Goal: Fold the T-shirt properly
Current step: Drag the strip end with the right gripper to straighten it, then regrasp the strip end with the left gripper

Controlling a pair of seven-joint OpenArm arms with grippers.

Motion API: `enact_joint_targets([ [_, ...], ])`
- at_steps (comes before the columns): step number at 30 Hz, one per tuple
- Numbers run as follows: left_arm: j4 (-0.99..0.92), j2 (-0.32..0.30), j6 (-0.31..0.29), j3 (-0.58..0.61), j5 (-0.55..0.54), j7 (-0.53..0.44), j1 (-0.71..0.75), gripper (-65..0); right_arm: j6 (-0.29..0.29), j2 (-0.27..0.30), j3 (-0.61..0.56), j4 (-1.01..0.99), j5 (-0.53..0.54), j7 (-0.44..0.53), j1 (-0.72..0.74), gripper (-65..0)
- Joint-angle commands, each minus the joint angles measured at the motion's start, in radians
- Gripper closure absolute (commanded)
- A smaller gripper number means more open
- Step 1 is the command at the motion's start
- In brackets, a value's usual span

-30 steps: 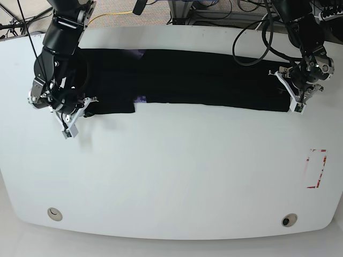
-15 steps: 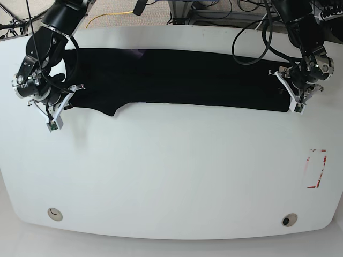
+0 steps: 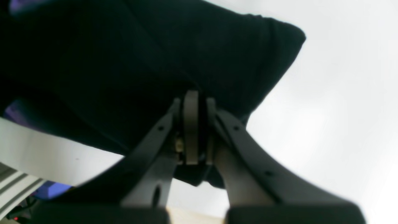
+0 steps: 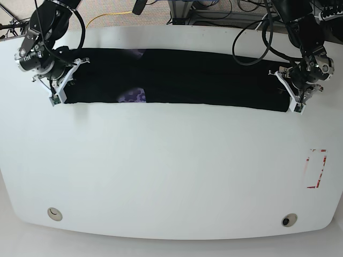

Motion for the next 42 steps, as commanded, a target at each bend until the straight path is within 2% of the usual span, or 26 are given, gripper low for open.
enact_joint_targets([
  [1, -0.002, -0.006, -0.001, 0.001, 0.037, 0.045, 0.008, -25.0, -0.001, 0.019, 0.033, 0.017, -0.013, 0.008, 0.007, -7.8],
  [4, -0.002, -0.008, -0.001, 0.001, 0.037, 0.045, 0.008, -25.0, -0.001, 0.027, 0.044, 0.016, -0.015, 0.029, 0.007, -28.1],
  [5, -0.002, -0.008, -0.001, 0.001, 0.037, 0.045, 0.008, -25.0, -0.001, 0.027, 0.044, 0.014, -0.018, 0.037, 0.007, -32.3],
  [7, -0.002, -0.008, -0.001, 0.001, 0.037, 0.045, 0.005, -25.0, -0.001, 0.027, 0.044, 0.014, -0.048, 0.066, 0.007, -45.2],
  [9, -0.001, -0.008, -0.001, 0.001, 0.037, 0.045, 0.005, -25.0, -0.001, 0.027, 0.044, 0.017, -0.059, 0.088, 0.001, -49.8],
  [13, 0.004, -0.003, -0.001, 0.003, 0.037, 0.045, 0.002, -25.0, -0.001, 0.021, 0.039, 0.022, -0.021, 0.089, 0.001, -44.9],
  [18, 0.007, -0.003, -0.001, 0.003, 0.034, 0.045, 0.0, -25.1, -0.001, 0.007, 0.036, 0.026, 0.15, 0.046, -0.017, -34.1],
  [21, 0.007, -0.004, -0.001, 0.003, 0.033, 0.045, 0.0, -25.3, -0.001, -0.011, 0.035, 0.023, 0.203, 0.043, -0.022, -26.6],
  [25, 0.007, -0.004, -0.001, 0.003, 0.031, 0.045, -0.001, -25.3, -0.001, -0.031, -0.014, 0.02, 0.17, 0.043, -0.028, -14.6],
  [28, 0.002, -0.004, -0.001, 0.003, 0.03, 0.045, -0.001, -25.3, -0.001, -0.041, -0.067, 0.019, 0.113, 0.054, -0.039, -9.7],
  [31, 0.009, -0.003, -0.001, 0.003, 0.026, 0.045, -0.003, -25.4, -0.001, -0.07, -0.123, 0.013, 0.021, 0.106, -0.048, -9.5],
  [35, 0.001, -0.003, -0.001, 0.003, 0.026, 0.045, -0.031, -25.7, -0.001, -0.079, -0.154, -0.064, -0.079, 0.154, -0.04, -9.5],
  [37, 0.007, -0.001, -0.001, 0.003, 0.02, 0.048, -0.047, -29.9, -0.001, -0.077, -0.155, -0.107, -0.087, 0.19, -0.039, -9.5],
  [40, 0.009, -0.008, -0.001, -0.002, -0.041, 0.097, -0.067, -40.8, -0.001, -0.073, -0.155, -0.159, -0.094, 0.227, -0.039, -9.5],
  [42, 0.009, -0.012, -0.001, -0.003, -0.096, 0.125, -0.089, -43.3, -0.001, -0.062, -0.155, -0.198, -0.096, 0.243, -0.039, -9.5],
])
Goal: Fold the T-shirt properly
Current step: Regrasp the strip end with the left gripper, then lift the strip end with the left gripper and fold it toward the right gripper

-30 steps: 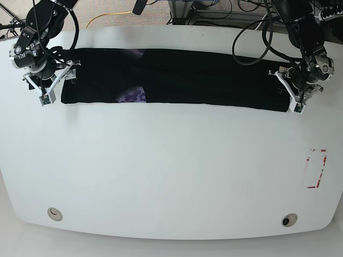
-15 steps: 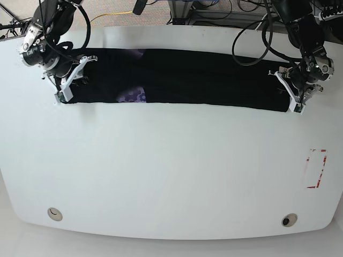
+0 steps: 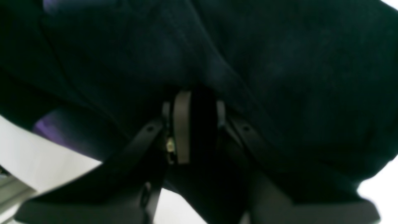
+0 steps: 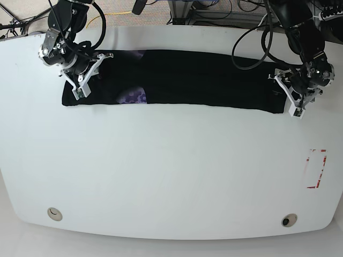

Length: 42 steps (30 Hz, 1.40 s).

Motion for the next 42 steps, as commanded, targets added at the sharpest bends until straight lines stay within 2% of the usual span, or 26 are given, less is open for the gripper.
enact_joint_targets([
  [1, 0.013, -0.026, -0.002, -0.002, -0.056, 0.01, -0.024, -43.1, 0.001, 0.024, -0.001, -0.028, -0.01, 0.001, 0.004, -9.5],
  [4, 0.038, -0.069, -0.002, -0.004, -0.143, 0.042, -0.028, -43.1, 0.001, 0.032, -0.001, -0.036, -0.012, 0.012, 0.001, -9.4],
  [7, 0.039, -0.088, -0.002, -0.01, -0.219, 0.053, -0.028, -43.2, 0.001, 0.033, -0.001, -0.036, -0.01, 0.012, 0.002, -9.2],
  [11, 0.025, -0.102, -0.002, -0.079, -0.323, 0.053, -0.021, -43.2, 0.001, 0.033, -0.001, -0.034, -0.005, 0.012, -0.001, -9.0],
  [30, -0.186, -0.09, -0.002, -0.074, -0.328, 0.053, -0.008, -42.5, 0.001, 0.03, 0.004, -0.031, -0.004, 0.012, 0.005, -8.9],
  [31, -0.188, -0.084, -0.002, -0.062, -0.328, 0.053, -0.007, -40.8, 0.001, 0.03, 0.004, -0.031, -0.004, 0.012, 0.005, -8.9],
  [33, -0.188, -0.079, -0.002, -0.042, -0.326, 0.053, -0.002, -33.1, 0.001, 0.03, 0.004, -0.031, -0.004, 0.012, 0.005, -8.9],
  [34, -0.188, -0.079, -0.002, -0.03, -0.324, 0.053, -0.001, -25.6, 0.001, 0.03, 0.004, -0.031, -0.004, 0.012, 0.005, -8.9],
  [35, -0.188, -0.079, -0.002, -0.015, -0.323, 0.053, 0.001, -15.1, 0.001, 0.03, 0.005, -0.031, -0.004, 0.012, 0.005, -8.9],
  [36, -0.188, -0.078, -0.002, -0.004, -0.323, 0.053, 0.001, -7.8, 0.001, 0.03, 0.005, -0.031, -0.004, 0.012, 0.007, -8.9],
  [37, -0.188, -0.078, -0.002, 0.004, -0.323, 0.053, 0.001, -3.5, 0.001, 0.028, 0.005, -0.031, -0.004, 0.012, 0.013, -8.9],
  [38, -0.185, -0.078, -0.002, 0.01, -0.323, 0.053, 0.002, -1.4, 0.001, 0.028, 0.005, -0.031, -0.004, 0.012, 0.018, -8.9],
  [42, -0.177, -0.078, -0.002, 0.012, -0.326, 0.053, 0.025, -2.4, 0.001, 0.027, 0.005, -0.034, -0.005, 0.012, 0.022, -8.9],
])
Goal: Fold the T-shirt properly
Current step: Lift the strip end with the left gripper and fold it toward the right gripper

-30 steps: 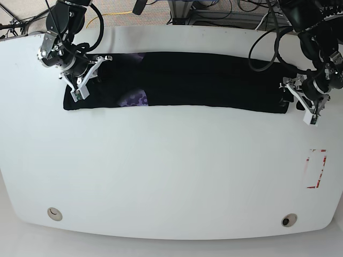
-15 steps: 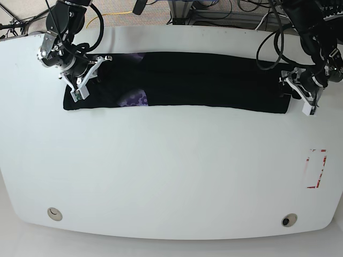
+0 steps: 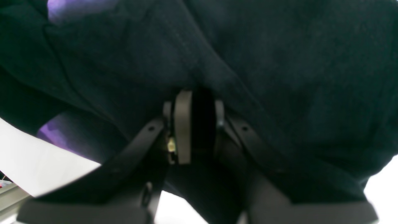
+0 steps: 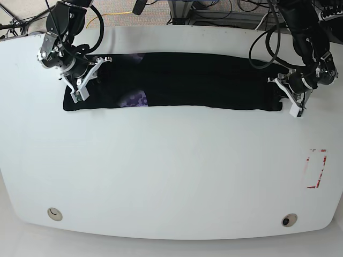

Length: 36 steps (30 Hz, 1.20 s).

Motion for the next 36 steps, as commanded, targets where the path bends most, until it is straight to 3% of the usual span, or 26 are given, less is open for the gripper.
enact_joint_targets([
  [1, 0.021, -0.008, 0.0, 0.001, 0.041, 0.051, 0.021, -2.4, -0.003, 0.006, 0.004, 0.003, -0.03, -0.026, 0.002, -8.9],
  [13, 0.447, -0.006, 0.0, 0.006, 0.039, 0.272, 0.055, -2.8, -0.003, 0.006, 0.004, 0.0, -0.038, -0.026, 0.015, -8.9],
  [17, 0.524, 0.04, 0.0, 0.053, 0.038, 0.336, 0.045, -2.8, -0.003, 0.006, 0.002, 0.0, -0.038, -0.026, 0.016, -8.9],
  [24, 0.543, 0.103, 0.0, 0.222, -0.05, 0.339, 0.005, -2.9, -0.003, 0.006, -0.001, 0.0, -0.038, -0.026, 0.016, -8.9],
  [32, 0.538, 0.206, 0.0, 0.435, -0.045, 0.339, -0.053, -2.9, -0.003, 0.006, 0.001, 0.0, -0.038, -0.026, 0.015, -8.9],
  [36, 0.538, 0.253, 0.0, 0.462, -0.021, 0.339, -0.076, -2.9, -0.003, 0.006, 0.001, 0.0, -0.036, -0.026, 0.016, -8.7],
])
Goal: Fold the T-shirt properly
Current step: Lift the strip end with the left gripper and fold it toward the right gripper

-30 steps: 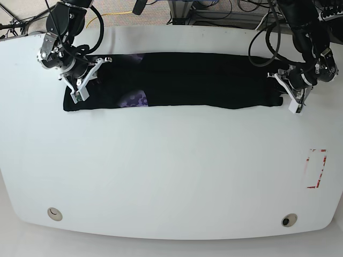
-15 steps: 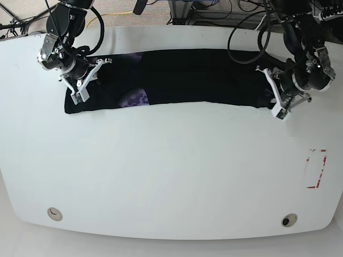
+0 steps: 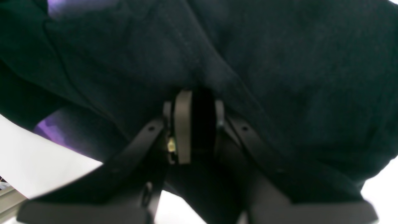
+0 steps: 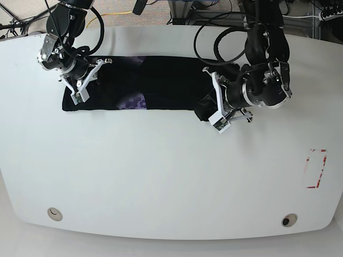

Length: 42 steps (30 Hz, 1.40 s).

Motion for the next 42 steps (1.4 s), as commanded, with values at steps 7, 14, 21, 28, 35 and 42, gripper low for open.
enact_joint_targets([
  [7, -0.057, 0.081, -0.001, 0.046, 0.104, -0.01, -0.052, -3.1, -0.005, 0.009, 0.002, 0.003, -0.02, -0.021, 0.004, -8.7],
  [14, -0.12, 0.102, -0.001, 0.087, 0.11, -0.01, -0.091, -3.1, -0.005, 0.009, 0.001, 0.003, -0.013, -0.021, 0.004, -8.7],
  [21, -0.121, 0.105, -0.001, 0.133, 0.105, -0.01, -0.103, -22.4, -0.005, 0.009, 0.001, 0.003, -0.012, -0.021, 0.004, -8.7],
  [28, -0.115, 0.136, -0.001, 0.184, 0.102, -0.01, -0.109, -33.3, -0.005, 0.009, 0.001, 0.003, -0.012, -0.021, 0.004, -8.7],
  [35, -0.114, 0.136, -0.001, 0.149, 0.032, -0.01, -0.111, -32.6, -0.005, 0.009, 0.004, 0.003, -0.013, -0.021, 0.002, -8.7],
  [42, -0.114, 0.058, -0.001, -0.006, 0.032, -0.01, -0.098, -27.9, -0.005, 0.009, 0.004, 0.016, -0.012, -0.024, 0.002, -8.7],
])
